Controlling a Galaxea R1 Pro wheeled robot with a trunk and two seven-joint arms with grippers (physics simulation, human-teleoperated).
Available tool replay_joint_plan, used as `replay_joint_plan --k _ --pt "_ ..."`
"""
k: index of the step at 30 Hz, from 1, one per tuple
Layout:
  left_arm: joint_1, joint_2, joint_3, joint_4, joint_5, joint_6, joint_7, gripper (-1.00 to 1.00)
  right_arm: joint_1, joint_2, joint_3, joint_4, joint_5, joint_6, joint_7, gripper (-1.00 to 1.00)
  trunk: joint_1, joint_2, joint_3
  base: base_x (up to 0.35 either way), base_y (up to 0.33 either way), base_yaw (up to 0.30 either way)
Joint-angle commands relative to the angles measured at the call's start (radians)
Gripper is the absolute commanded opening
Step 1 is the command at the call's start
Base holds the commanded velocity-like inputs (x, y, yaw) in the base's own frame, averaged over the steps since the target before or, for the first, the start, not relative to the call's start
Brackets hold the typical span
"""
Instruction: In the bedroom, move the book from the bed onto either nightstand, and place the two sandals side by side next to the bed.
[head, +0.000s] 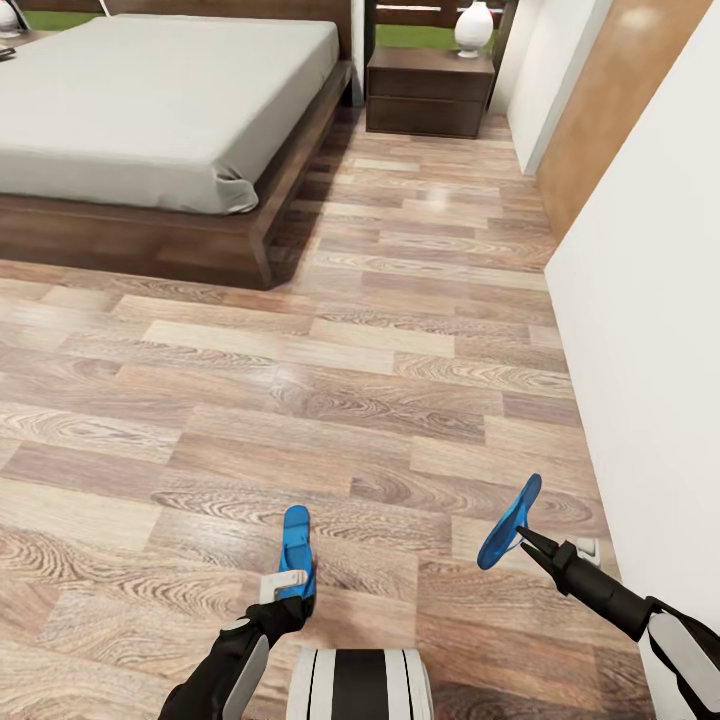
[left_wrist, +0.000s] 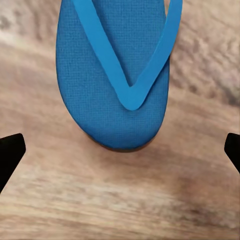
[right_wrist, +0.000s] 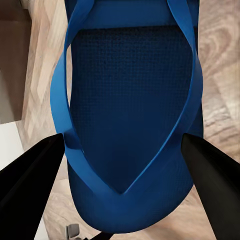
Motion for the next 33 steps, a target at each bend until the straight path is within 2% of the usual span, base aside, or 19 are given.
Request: replay_joint_plan --k 1,13,23,33 --pt "0.0 0.001 -0.004 -0.002 0.01 0.004 0.008 1.0 0.0 0.0 -0.001 0.0 -0.005 0.007 0.0 -1.0 0.0 0.0 -0.001 0.013 0.0 0.0" --pt "0.0 0.004 -0.002 -0.002 0.009 0.0 0.007 1.0 0.0 0.0 -0.001 0.0 -0.005 0.007 0.0 -1.0 0.0 0.0 -0.001 0.112 0.0 0.0" --pt "0.0 0.004 -0.002 -0.002 0.009 0.001 0.006 1.0 -0.001 0.0 -0.001 0.001 -0.005 0.008 0.0 -1.0 0.0 0.0 -0.001 0.267 0.0 0.0" --pt "0.0 0.004 -0.002 -0.002 0.008 -0.004 0.013 1.0 -0.001 0.0 0.0 0.001 -0.005 0.008 0.0 -1.0 0.0 0.0 -0.001 0.028 0.0 0.0"
